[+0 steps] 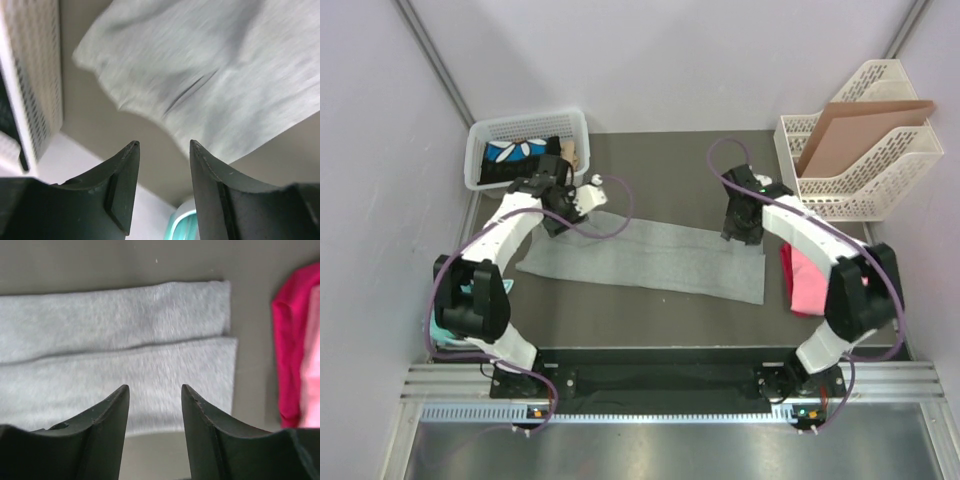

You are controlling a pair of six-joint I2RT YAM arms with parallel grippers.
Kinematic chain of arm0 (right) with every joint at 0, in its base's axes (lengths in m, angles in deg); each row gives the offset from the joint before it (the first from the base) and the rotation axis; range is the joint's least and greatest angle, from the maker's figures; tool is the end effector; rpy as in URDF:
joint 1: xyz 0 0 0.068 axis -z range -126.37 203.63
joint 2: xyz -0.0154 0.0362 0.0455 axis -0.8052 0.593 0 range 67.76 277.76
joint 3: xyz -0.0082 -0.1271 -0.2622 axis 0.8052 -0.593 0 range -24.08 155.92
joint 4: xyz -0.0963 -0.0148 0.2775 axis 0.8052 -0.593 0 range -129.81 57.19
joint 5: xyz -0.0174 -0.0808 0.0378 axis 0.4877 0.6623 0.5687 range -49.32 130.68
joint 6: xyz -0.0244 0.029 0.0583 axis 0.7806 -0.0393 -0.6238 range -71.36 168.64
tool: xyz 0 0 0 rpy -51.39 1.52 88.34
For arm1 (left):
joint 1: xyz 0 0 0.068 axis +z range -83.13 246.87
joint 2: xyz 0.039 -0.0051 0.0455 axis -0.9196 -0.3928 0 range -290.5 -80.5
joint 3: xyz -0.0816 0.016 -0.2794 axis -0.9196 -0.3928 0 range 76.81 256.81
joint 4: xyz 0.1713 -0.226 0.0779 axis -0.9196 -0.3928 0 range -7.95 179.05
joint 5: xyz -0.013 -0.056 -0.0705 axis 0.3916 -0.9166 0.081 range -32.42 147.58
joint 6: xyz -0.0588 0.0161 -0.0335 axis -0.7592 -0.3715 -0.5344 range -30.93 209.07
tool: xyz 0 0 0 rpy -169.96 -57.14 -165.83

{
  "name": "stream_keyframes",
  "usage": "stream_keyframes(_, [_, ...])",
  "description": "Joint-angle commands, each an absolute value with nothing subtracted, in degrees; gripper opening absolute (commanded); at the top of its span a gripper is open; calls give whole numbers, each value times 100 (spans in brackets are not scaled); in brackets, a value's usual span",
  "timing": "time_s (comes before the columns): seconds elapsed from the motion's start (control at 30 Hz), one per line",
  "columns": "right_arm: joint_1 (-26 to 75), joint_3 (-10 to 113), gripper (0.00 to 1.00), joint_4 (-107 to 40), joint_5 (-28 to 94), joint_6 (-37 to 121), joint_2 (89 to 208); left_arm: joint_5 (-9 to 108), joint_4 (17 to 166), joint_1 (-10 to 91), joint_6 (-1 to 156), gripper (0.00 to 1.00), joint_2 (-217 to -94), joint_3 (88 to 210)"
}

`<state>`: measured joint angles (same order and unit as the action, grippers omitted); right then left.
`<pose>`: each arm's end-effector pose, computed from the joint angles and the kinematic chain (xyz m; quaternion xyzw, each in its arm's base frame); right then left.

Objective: Fold and stack the t-shirts
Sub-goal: Fold the tshirt

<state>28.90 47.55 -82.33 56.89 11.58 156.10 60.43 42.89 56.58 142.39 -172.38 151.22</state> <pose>0.3233 0.1314 0.2565 0.1329 0.9600 -0.0137 0.2459 0.3665 -0.0638 0.2531 0.5081 0.8302 0.1062 0.2032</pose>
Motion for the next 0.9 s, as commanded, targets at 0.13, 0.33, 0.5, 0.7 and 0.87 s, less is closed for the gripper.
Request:
stream_keyframes(0.13, [2832,4861,43,-7421,5554,1234,17164,5372,3781,4675,13540,49,-17787,15055])
stream_keyframes(0.33, [2832,4737,43,-7219,5484,1225,17306,5512,4044,4621,13504,49,-18148,15160])
stream_keyframes(0.5, [2823,4728,42,-7219,5483,1286,17192,5670,4132,4648,13486,49,-18447,15502])
stream_keyframes(0.7, [2823,4606,41,-7175,5431,1304,17086,5925,4369,4648,13434,49,-18580,15688])
stream_keyframes(0.87, [2814,4421,41,-7105,5413,1321,17051,5960,4352,4648,13486,50,-18316,15714])
